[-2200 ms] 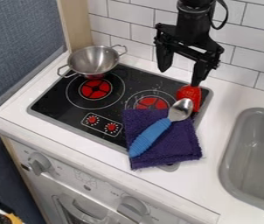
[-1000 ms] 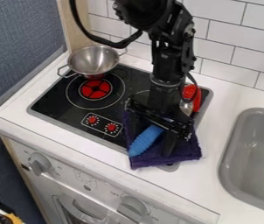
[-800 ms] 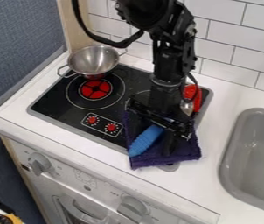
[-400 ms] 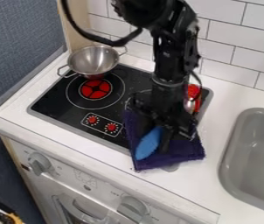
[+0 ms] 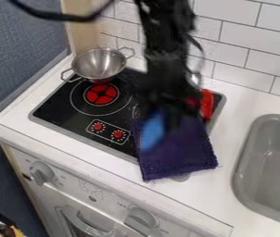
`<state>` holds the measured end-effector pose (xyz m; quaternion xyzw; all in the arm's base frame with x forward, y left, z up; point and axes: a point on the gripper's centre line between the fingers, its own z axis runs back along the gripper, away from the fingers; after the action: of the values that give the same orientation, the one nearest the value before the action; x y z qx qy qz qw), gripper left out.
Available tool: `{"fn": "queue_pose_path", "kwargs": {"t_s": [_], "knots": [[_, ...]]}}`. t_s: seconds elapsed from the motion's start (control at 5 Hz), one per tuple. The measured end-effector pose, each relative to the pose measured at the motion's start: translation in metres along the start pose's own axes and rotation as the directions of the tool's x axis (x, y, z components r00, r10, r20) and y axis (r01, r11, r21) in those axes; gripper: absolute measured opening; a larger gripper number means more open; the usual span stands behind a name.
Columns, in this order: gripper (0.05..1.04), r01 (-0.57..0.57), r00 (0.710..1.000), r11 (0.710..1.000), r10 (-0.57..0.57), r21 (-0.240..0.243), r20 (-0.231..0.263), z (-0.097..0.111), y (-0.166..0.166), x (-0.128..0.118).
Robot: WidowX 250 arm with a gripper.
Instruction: Put the blue spoon below the silver pot
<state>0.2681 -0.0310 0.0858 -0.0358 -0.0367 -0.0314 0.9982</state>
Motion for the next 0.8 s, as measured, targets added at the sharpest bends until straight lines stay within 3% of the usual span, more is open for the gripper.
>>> {"fn": "queue_pose_path", "kwargs": {"t_s": [0.2, 0.4, 0.6, 0.8], "knots": [[0.427, -0.105, 0.994, 0.994, 0.106, 0.038, -0.003, -0.001, 0.043, -0.011], [0.427, -0.154, 0.988, 0.982, 0.153, 0.106, 0.021, -0.014, 0.091, -0.032], [0.427, -0.206, 0.978, 0.964, 0.210, 0.166, -0.010, -0.029, 0.129, -0.038], [0.427, -0.266, 0.963, 0.947, 0.270, 0.181, -0.002, -0.037, 0.158, -0.044]]}}
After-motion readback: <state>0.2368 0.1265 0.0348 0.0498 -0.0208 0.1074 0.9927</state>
